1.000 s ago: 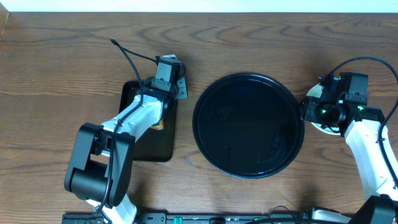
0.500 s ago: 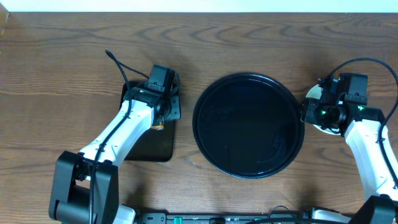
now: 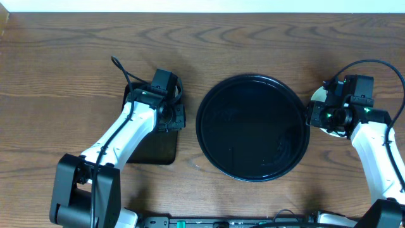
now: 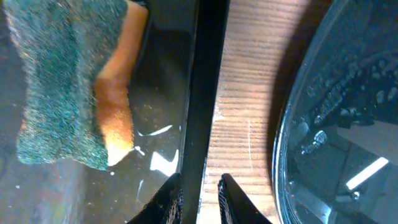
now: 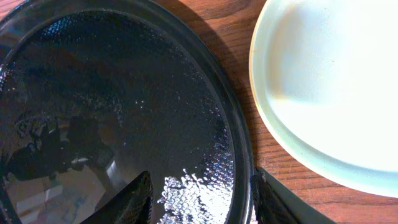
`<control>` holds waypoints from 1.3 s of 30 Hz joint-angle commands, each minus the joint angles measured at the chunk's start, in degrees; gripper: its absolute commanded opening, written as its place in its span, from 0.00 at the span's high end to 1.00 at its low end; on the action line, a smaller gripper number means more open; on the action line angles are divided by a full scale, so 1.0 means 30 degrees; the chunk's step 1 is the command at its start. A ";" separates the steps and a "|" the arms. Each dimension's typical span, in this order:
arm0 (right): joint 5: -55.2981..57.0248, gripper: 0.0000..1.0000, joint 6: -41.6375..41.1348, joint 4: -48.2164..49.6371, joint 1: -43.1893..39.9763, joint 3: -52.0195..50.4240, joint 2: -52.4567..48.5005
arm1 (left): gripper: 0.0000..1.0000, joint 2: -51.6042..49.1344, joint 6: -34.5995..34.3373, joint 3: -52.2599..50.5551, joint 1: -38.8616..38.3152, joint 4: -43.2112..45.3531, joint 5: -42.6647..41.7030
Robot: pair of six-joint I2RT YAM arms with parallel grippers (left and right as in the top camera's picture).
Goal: Clean dirty plates on tray and stack at the side
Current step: 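Place the sponge in the water tray and open the left gripper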
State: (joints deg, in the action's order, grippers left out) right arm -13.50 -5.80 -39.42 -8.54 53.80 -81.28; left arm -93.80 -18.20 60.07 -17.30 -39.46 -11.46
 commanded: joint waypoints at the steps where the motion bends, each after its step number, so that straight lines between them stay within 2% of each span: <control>1: -0.0080 0.51 0.0255 -0.0022 0.0168 0.0036 0.0051 | 0.78 -0.0058 0.0022 -0.0058 0.0029 -0.0284 -0.0408; 16: -0.0087 0.51 0.0248 -0.0022 0.0168 0.0036 0.0051 | 0.78 -0.0182 0.0029 -0.1916 -0.0131 0.0925 -0.0393; 28: -0.0087 0.51 0.0248 -0.0066 0.0168 0.0036 0.0051 | 0.79 -0.0182 0.0029 -0.2849 -0.1821 0.3002 0.0459; 32: -0.0095 0.52 0.0248 -0.0080 0.0168 0.0036 0.0051 | 0.85 -0.0182 0.0022 -0.2849 -0.2055 0.3155 0.1734; 37: -0.0095 0.52 0.0248 -0.0087 0.0168 0.0036 0.0051 | 0.92 -0.0182 0.0022 -0.2849 -0.2047 0.3643 0.1785; 39: -0.0095 0.52 0.0248 -0.0087 0.0168 0.0036 0.0051 | 0.92 -0.0182 0.0022 -0.2849 -0.2047 0.3956 0.1785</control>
State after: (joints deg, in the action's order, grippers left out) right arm -13.50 -5.80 -39.59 -8.56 53.80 -81.28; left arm -93.86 -18.20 52.34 -23.35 -28.62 -7.16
